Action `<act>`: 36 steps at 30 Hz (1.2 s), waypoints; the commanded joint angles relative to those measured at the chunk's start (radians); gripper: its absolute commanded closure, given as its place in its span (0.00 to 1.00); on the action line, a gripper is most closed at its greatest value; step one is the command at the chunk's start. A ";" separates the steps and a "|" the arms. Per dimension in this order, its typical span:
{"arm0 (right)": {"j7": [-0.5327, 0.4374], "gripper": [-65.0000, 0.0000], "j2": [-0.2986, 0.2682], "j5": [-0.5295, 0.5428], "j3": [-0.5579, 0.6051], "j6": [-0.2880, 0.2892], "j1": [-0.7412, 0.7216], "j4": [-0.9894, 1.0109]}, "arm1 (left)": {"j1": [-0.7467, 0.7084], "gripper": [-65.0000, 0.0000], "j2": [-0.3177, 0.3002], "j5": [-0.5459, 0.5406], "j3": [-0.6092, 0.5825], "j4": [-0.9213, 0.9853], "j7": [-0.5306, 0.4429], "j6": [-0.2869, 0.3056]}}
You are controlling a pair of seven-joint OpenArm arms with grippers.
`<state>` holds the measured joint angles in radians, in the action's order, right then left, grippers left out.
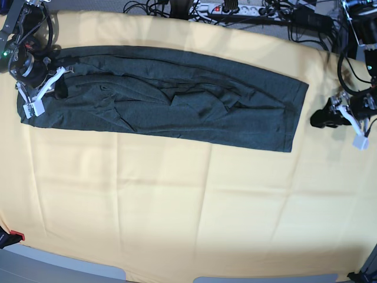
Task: Fold the T-shirt properly
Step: 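Grasp the strip's other end with the left gripper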
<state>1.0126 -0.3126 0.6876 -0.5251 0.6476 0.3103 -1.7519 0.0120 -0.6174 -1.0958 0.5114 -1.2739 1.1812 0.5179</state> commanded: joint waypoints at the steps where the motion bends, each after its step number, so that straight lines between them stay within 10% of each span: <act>1: 0.000 1.00 -0.014 -0.005 -0.005 -0.002 -0.003 -0.013 | 0.010 0.36 -0.016 -0.006 0.009 -0.014 -0.019 -0.003; 27: 0.000 1.00 -0.014 -0.007 -0.005 -0.002 -0.003 -0.013 | 0.002 0.37 0.085 -0.024 -0.306 -0.014 -0.037 0.021; 34: 0.000 1.00 -0.014 -0.008 -0.005 -0.001 -0.003 -0.013 | 0.005 1.00 0.079 -0.014 -0.305 -0.014 -0.037 0.021; 36: 0.000 1.00 -0.014 -0.008 -0.005 -0.001 -0.003 -0.013 | 0.008 1.00 0.080 -0.017 -0.297 -0.014 -0.039 0.020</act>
<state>1.0126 -0.3126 0.6876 -0.5251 0.6476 0.3103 -1.7519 0.0196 -0.5201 -1.1599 0.2127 -1.2861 1.0958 0.5495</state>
